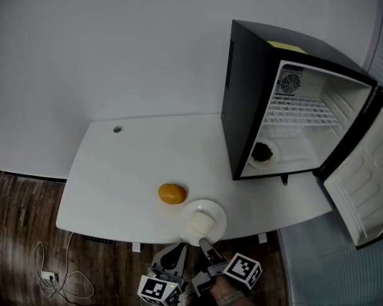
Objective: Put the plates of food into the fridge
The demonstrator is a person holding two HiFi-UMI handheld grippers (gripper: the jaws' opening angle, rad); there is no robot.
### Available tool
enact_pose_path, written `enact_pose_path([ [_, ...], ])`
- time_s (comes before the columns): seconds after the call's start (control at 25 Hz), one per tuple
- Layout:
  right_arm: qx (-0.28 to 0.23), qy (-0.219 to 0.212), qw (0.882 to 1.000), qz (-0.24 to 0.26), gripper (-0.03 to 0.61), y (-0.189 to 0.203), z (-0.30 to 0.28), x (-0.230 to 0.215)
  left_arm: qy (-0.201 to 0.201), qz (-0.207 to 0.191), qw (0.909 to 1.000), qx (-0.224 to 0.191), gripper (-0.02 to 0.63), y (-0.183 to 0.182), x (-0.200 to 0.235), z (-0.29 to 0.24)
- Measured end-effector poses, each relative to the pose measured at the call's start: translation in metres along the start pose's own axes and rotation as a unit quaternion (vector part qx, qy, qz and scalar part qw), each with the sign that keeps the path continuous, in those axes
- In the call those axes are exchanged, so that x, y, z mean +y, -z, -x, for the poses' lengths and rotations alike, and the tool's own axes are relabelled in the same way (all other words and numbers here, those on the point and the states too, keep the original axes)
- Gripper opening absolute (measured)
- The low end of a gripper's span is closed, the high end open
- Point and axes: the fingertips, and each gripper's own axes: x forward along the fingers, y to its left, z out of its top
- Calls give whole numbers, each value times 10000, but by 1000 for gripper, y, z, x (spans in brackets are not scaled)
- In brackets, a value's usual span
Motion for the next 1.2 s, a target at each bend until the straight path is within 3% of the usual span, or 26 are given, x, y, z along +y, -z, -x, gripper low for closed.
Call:
enact_pose_path([
  [0.56,-979,3,9948,-265,17,-113,52,-3,875,78,9958,268,9,7,-85,-87],
  [0.84,-1302,11,9908,-363,17,-167,71,-4,1263,24,9918,212,8,5,-123,-135],
  [1.2,-1585,-14,9859,-528,17,-230,82,1,1369,22,9902,289,9,-6,-154,-187],
])
